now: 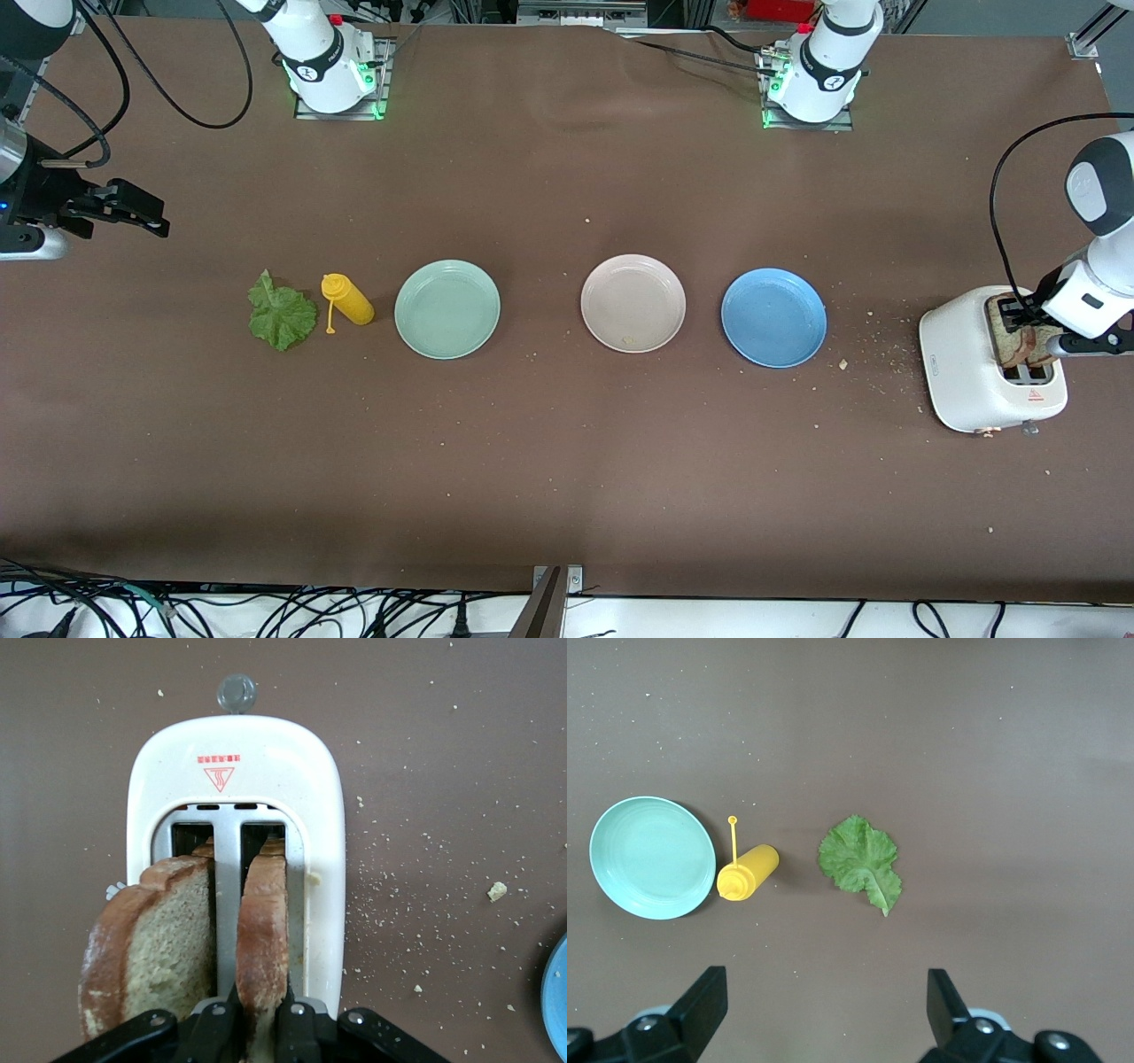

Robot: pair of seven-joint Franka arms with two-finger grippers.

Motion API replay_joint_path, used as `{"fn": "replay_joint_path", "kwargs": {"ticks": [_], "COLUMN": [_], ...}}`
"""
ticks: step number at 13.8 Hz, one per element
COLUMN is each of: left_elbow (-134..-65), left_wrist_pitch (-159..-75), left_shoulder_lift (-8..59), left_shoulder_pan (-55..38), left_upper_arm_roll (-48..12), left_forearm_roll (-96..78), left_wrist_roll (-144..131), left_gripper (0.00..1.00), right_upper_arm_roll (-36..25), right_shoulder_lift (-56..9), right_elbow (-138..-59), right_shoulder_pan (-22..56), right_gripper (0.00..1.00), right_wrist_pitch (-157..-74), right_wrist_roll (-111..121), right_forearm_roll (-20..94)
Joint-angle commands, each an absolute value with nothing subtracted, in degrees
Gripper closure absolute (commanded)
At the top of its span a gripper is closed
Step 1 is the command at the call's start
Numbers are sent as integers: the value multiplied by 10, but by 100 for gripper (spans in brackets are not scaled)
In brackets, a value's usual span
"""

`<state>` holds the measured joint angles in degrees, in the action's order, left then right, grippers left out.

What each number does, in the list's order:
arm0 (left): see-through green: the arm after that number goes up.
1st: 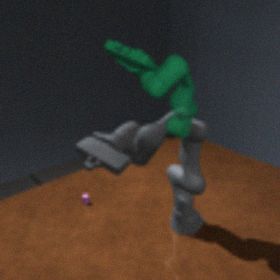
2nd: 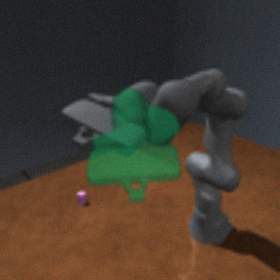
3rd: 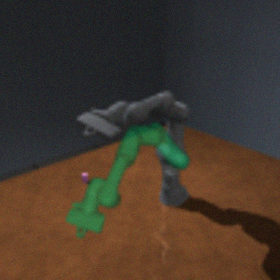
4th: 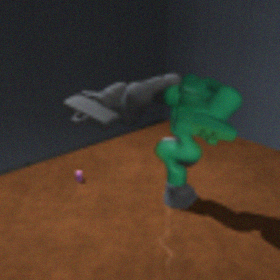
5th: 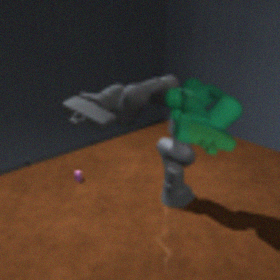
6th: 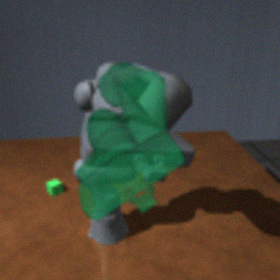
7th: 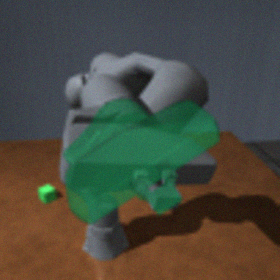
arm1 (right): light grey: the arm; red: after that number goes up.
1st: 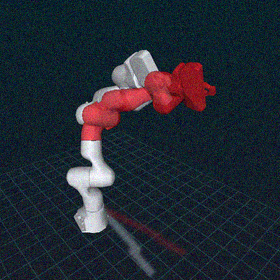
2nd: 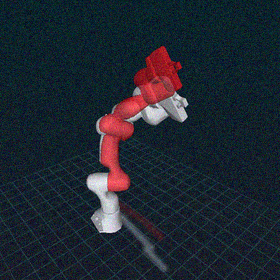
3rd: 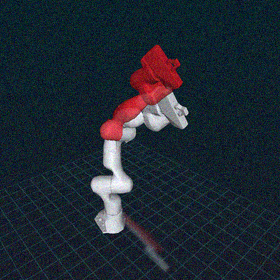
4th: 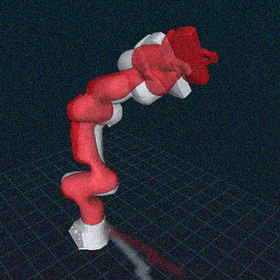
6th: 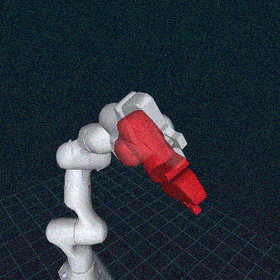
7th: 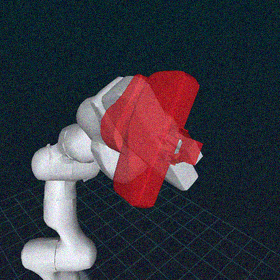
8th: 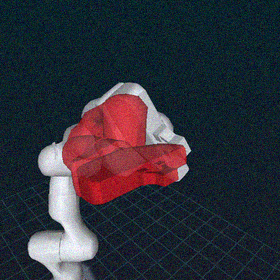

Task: Make sandwich in beige plate with both arms
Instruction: 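Grasp the bread slice and lift it out of the toaster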

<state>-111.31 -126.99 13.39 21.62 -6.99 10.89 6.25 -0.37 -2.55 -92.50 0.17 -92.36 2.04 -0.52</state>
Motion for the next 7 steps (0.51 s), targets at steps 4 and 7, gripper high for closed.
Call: {"fn": "replay_joint_path", "kwargs": {"ticks": [4, 7], "left_elbow": [-1066, -1015], "left_wrist_pitch": [-1198, -1125], "left_shoulder_lift": [128, 127], "left_shoulder_pan": [220, 214], "left_upper_arm_roll": [-74, -80], "left_forearm_roll": [157, 163], "left_wrist_roll": [53, 51], "left_gripper": [100, 100], "right_upper_arm_roll": [-4, -4], "right_shoulder_lift": [-32, -32], "right_elbow": [-911, -911], "right_shoulder_pan": [-1, -1], "right_gripper": [0, 0], "right_wrist_pitch": [-921, -921], "right_wrist_roll": [15, 15], "right_forearm_roll": [4, 4]}}
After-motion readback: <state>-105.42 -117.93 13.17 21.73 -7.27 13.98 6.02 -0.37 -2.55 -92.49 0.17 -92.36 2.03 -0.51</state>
